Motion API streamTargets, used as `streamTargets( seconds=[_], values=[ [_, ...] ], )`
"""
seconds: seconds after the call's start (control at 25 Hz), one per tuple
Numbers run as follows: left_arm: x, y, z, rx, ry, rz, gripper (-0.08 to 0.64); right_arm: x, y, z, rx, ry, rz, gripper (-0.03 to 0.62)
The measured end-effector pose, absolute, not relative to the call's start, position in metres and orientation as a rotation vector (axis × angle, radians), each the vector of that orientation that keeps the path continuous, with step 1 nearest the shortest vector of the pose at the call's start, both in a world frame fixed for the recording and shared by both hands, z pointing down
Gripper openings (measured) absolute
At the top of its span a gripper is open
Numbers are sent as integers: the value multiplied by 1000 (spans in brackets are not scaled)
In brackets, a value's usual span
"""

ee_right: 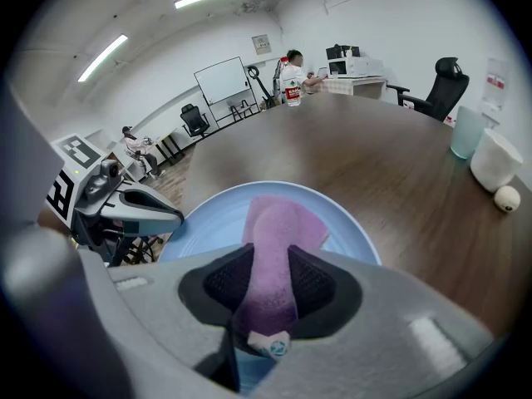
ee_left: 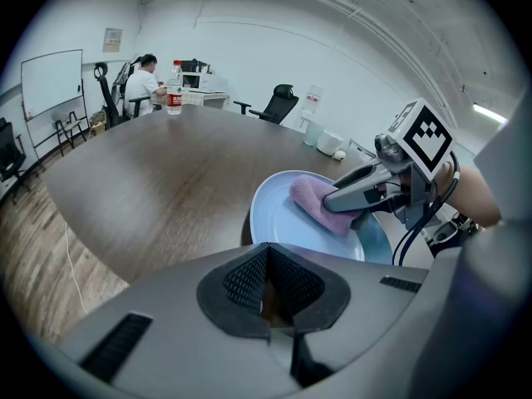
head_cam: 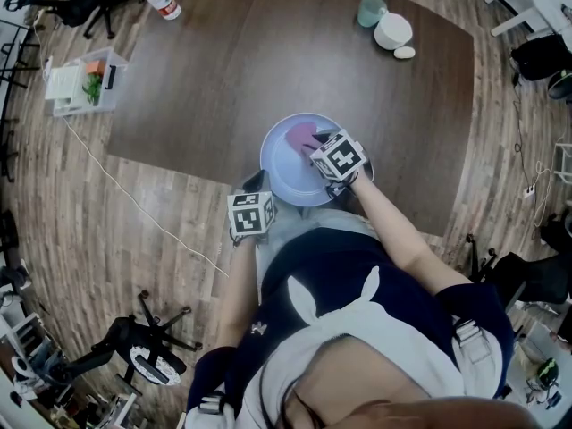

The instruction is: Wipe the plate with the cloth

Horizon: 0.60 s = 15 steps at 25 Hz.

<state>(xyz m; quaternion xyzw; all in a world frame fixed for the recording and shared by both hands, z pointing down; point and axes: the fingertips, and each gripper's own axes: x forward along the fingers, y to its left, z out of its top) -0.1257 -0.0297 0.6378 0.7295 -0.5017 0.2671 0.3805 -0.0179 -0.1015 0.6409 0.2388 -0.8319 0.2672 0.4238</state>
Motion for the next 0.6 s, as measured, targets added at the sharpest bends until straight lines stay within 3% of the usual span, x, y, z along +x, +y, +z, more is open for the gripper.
streamTargets(
  seconds=[0.6],
  values=[
    [-127, -30, 637, 1865, -1276, 693, 6, 5, -104, 643, 659, -2043, 720, 123]
  ],
)
